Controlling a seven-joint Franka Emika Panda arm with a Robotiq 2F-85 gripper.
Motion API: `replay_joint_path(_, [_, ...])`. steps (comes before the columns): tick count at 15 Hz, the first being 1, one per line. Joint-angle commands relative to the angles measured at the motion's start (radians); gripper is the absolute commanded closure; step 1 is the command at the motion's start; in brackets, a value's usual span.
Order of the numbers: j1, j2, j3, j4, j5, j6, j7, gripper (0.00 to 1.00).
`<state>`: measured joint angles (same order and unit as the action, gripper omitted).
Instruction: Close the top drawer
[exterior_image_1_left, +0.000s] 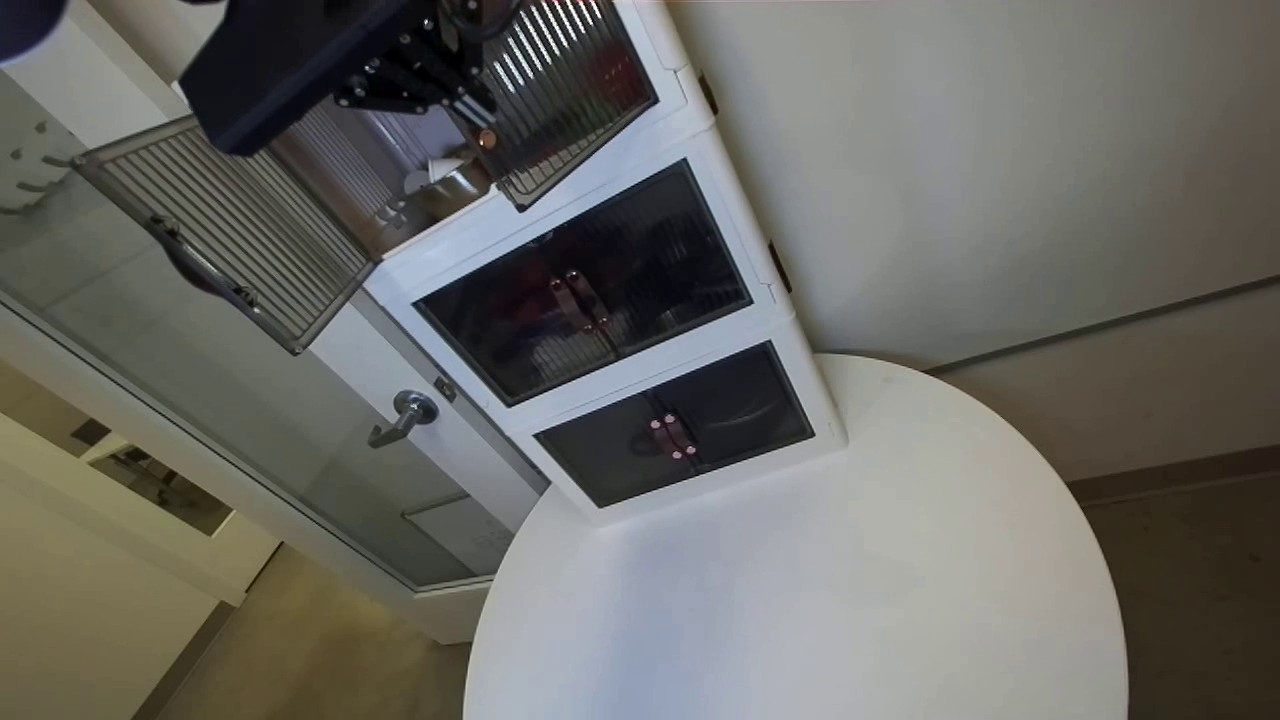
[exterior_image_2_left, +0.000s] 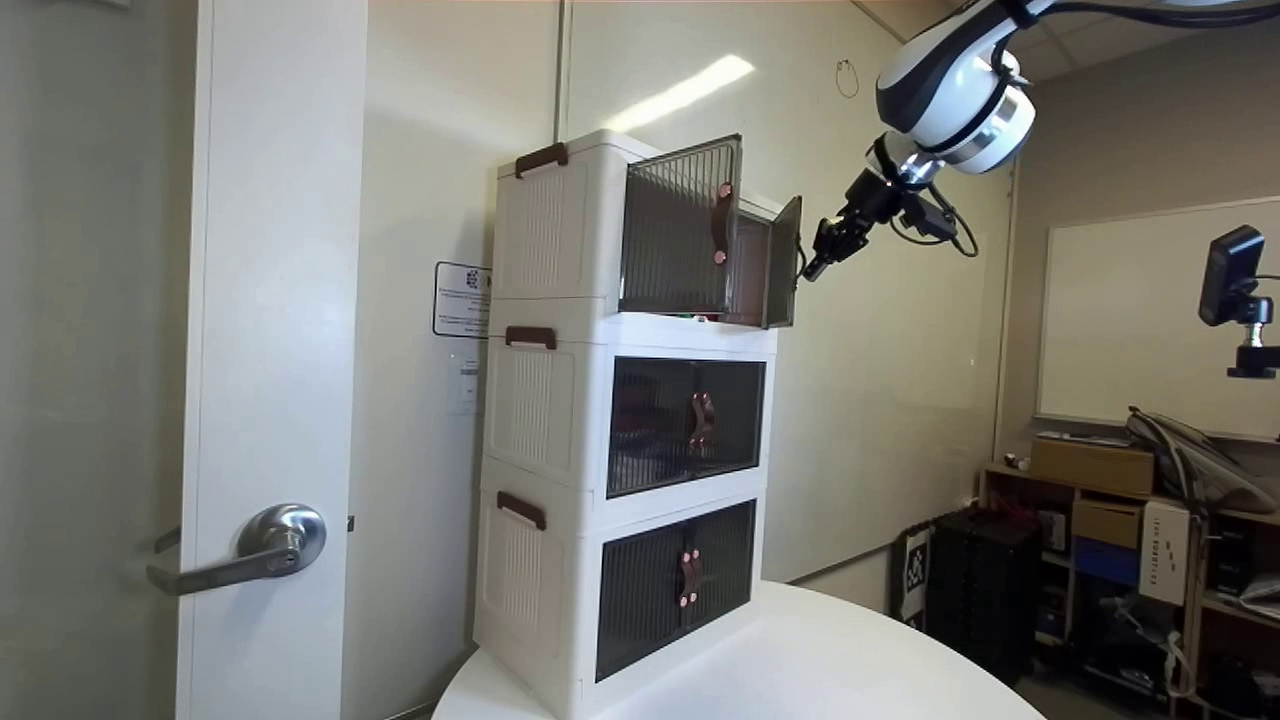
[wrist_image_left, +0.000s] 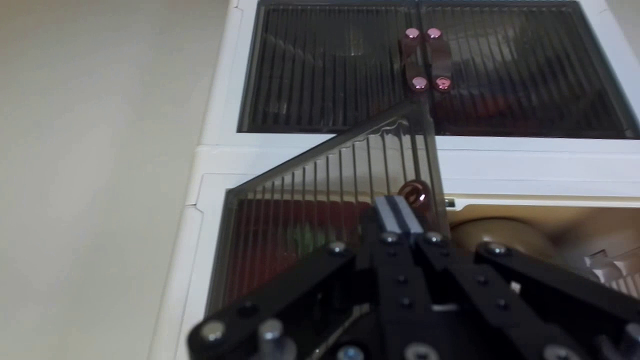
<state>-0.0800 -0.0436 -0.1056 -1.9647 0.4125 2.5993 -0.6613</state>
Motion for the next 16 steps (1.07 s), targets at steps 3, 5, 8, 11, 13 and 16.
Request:
replay_joint_path(3, [0.036, -0.014, 0.016, -0.009, 0.036, -0.035, -0.054, 1.00])
replay_joint_path(5, [0.049, -0.010, 0.026, -0.008, 0.036, -0.005, -0.059, 1.00])
replay_joint_path(8, [0.065, 0.002, 0.044, -0.006, 0.029, 0.062, -0.073, 1.00])
replay_joint_path(11, [0.073, 0.017, 0.053, -0.004, 0.027, 0.120, -0.096, 1.00])
replay_joint_path(13, [0.075, 0.026, 0.054, -0.001, 0.035, 0.135, -0.112, 1.00])
replay_joint_path(16, [0.073, 0.031, 0.051, 0.021, 0.083, 0.059, -0.167, 1.00])
